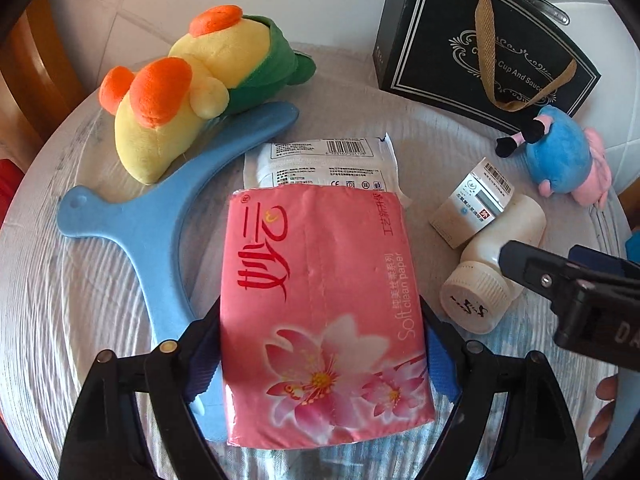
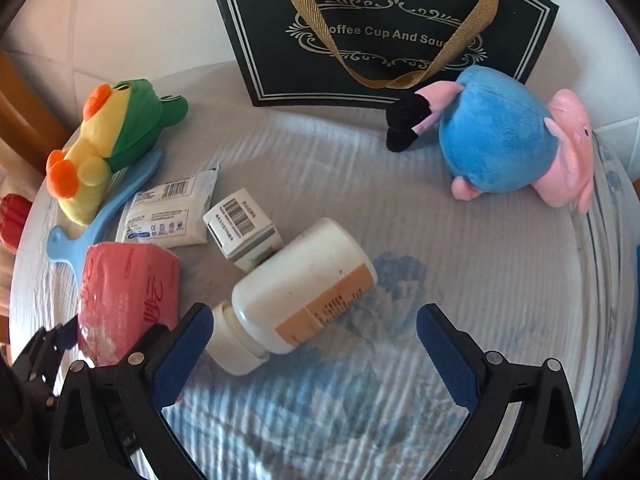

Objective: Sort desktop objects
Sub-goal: 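Grasp the white pill bottle with the right gripper while the left gripper holds the tissue pack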

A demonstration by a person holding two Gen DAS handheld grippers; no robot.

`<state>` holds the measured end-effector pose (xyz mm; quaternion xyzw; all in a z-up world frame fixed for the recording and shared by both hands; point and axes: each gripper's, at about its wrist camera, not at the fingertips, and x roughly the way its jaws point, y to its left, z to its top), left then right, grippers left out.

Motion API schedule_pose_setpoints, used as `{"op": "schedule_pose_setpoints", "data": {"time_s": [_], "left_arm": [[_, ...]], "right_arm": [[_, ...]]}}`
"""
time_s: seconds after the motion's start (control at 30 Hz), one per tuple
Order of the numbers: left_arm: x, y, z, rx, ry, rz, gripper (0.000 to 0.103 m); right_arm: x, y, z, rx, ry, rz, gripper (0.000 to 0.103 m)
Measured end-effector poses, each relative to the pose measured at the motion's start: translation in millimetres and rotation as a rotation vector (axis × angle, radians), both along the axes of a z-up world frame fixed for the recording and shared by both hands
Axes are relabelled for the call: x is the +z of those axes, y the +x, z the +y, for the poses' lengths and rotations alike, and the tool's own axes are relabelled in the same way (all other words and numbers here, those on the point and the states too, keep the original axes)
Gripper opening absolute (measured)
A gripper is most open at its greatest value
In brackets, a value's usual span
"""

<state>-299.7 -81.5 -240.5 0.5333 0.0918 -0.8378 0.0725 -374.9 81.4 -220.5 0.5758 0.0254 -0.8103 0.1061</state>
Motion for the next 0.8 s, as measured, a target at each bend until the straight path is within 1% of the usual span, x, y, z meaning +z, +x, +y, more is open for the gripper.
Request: {"op": "schedule_pose_setpoints", "data": {"time_s": [0.13,0.23,0.3,0.4,0.43,0.47,0.5,0.57,0.67,0.77,0.8], "left_arm": [[-0.1,-4.4,0.9,-0.009,-0.003,0.001,0.085],[-0.1,-6.0,1.6,-0.012,-0.001,0.0,0.085],[-0.4,-5.7,2.4,-0.012,-0.001,-0.002,0.085],[0.4,-5.3,9.7,-0.021,-0.007,-0.005,0.085],[1.0,-5.7,12.3,-0.027,-0.008,-0.006,0.085],[2.8,-4.8,14.9,-0.033,-0.007,-0.007,0.085],[3.3,-5.1,18.0,-0.04,-0.003,-0.008,0.085],[3.4,-6.2,24.2,-0.054,-0.005,-0.013,0.085],[2.5,-6.5,31.4,-0.058,-0.023,-0.017,0.085],[2.3,-3.3,35.2,-0.063,-0.013,-0.024,0.085],[2.4,-1.2,36.2,-0.066,-0.011,-0.026,0.085]], "right_arm": [[-18.2,-12.8,-7.7,-0.014,0.021,-0.032,0.103],[-28.3,-15.0,-4.6,-0.009,0.031,-0.054,0.103],[-28.0,-11.6,2.7,-0.002,0.017,-0.059,0.103],[-23.4,-5.9,12.5,0.019,0.035,-0.043,0.103],[-22.1,-5.1,15.5,0.027,0.03,-0.039,0.1],[-20.9,-4.8,17.9,0.032,0.03,-0.037,0.091],[-19.8,-4.9,19.8,0.035,0.025,-0.038,0.085],[-18.6,-6.1,22.2,0.031,0.023,-0.04,0.08],[-19.5,-7.2,22.9,0.027,0.02,-0.046,0.078],[-28.4,-5.4,24.1,0.022,-0.012,-0.094,0.078],[-32.3,-2.5,22.8,0.032,-0.007,-0.108,0.078]]}}
